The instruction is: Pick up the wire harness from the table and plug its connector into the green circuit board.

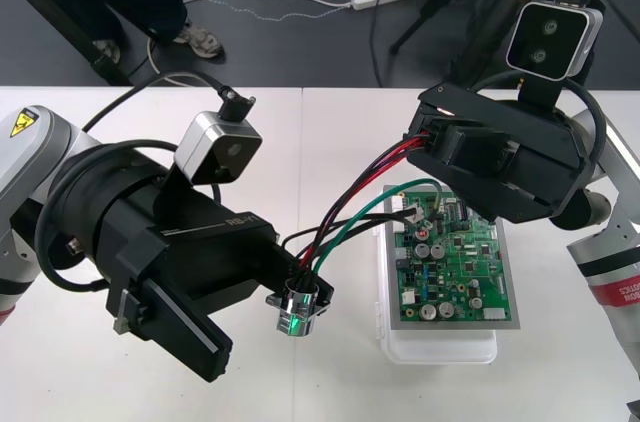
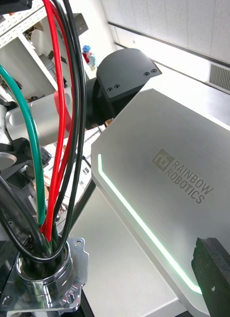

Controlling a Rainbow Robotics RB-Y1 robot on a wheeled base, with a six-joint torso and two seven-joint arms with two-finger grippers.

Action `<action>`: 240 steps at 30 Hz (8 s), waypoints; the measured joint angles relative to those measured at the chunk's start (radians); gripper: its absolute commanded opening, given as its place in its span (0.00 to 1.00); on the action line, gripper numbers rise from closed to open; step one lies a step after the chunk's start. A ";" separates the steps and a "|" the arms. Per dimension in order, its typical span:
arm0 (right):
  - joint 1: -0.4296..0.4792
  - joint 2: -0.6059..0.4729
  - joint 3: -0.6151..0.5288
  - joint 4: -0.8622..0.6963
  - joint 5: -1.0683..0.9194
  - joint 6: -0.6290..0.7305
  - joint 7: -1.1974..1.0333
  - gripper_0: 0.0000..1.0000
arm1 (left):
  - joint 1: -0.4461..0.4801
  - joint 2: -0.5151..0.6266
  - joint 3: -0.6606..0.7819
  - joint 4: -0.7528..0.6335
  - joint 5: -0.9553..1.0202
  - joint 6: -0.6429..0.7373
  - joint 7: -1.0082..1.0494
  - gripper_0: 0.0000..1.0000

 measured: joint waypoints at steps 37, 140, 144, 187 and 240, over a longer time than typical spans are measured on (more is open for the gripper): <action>0.000 0.000 0.000 0.000 0.000 0.003 0.000 0.00 | 0.044 0.078 0.281 -0.001 -0.054 0.000 0.000 1.00; 0.271 -0.014 -0.101 -0.486 0.626 0.431 0.003 0.00 | 0.237 0.099 0.375 -0.249 -0.221 0.362 -0.738 1.00; 0.295 -0.015 -0.107 -0.526 0.661 0.445 0.003 0.00 | 0.237 0.099 0.374 -0.249 -0.221 0.362 -0.738 1.00; 0.336 0.037 -0.159 -0.664 0.747 0.456 0.068 0.00 | 0.237 0.098 0.357 -0.249 -0.218 0.383 -0.738 1.00; 0.369 0.063 -0.141 -0.653 0.777 0.444 0.216 0.00 | 0.182 0.098 0.209 -0.249 -0.167 0.463 -0.738 1.00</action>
